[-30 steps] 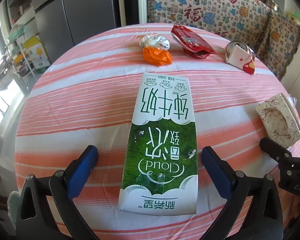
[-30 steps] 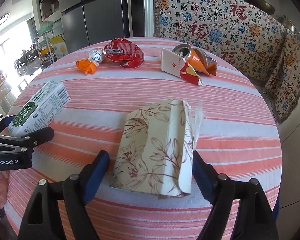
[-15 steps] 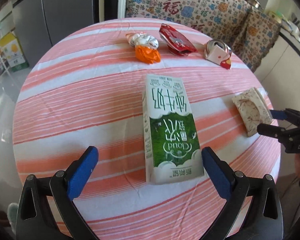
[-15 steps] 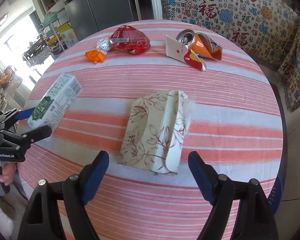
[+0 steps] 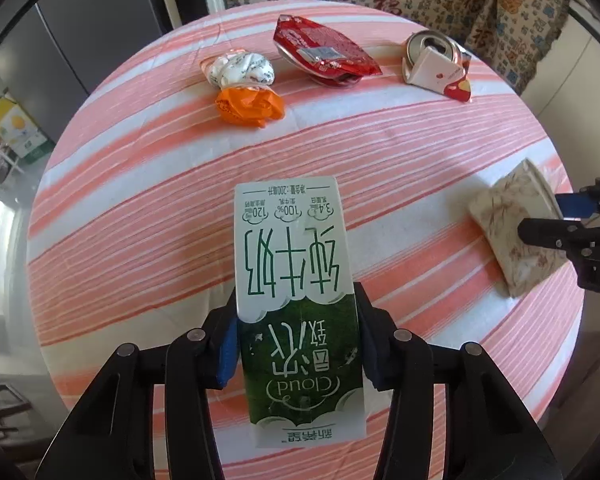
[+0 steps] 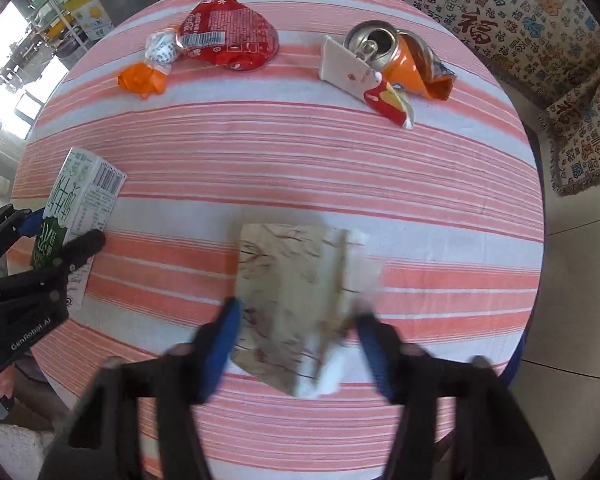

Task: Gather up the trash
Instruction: 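Carry the milk carton and floral wrapper over the wastebasket and open both tools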

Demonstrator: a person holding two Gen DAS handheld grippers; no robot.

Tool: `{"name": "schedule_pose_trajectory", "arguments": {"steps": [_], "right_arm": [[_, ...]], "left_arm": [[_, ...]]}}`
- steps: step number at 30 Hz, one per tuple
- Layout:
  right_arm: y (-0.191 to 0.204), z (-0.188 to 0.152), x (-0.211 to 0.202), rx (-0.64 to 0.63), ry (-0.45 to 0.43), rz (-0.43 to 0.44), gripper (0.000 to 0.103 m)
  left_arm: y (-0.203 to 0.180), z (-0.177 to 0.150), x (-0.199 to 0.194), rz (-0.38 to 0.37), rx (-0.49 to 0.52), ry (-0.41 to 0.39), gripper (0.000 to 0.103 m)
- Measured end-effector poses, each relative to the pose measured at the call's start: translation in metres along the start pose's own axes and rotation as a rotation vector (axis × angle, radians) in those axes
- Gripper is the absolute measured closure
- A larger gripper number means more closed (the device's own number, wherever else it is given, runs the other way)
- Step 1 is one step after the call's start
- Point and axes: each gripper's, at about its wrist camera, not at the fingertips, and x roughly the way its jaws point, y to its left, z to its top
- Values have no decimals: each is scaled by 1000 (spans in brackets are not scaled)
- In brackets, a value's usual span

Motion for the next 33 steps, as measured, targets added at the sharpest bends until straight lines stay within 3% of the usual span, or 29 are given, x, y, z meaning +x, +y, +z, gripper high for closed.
{"name": "schedule_pose_trajectory", "arguments": {"steps": [1, 5, 9, 17, 23, 28, 33], "right_arm": [[-3, -1, -5, 3, -14, 23, 66], [-16, -11, -22, 11, -60, 54, 67], [-37, -26, -37, 39, -103, 76, 67], [-139, -68, -68, 160, -178, 61, 67], [-248, -123, -75, 324, -197, -67, 66], [-323, -163, -51, 459, -187, -149, 66], [-370, -192, -15, 569, -174, -136, 66]], "left_arm": [[2, -1, -5, -8, -15, -14, 54], [0, -3, -28, -54, -56, -82, 54], [-28, 1, -49, -108, -32, -122, 54], [-152, 21, -69, -265, 106, -166, 54], [-275, 36, -63, -394, 215, -160, 54], [-361, 46, -34, -465, 239, -121, 54], [-423, 49, 13, -478, 263, -61, 54]]}}
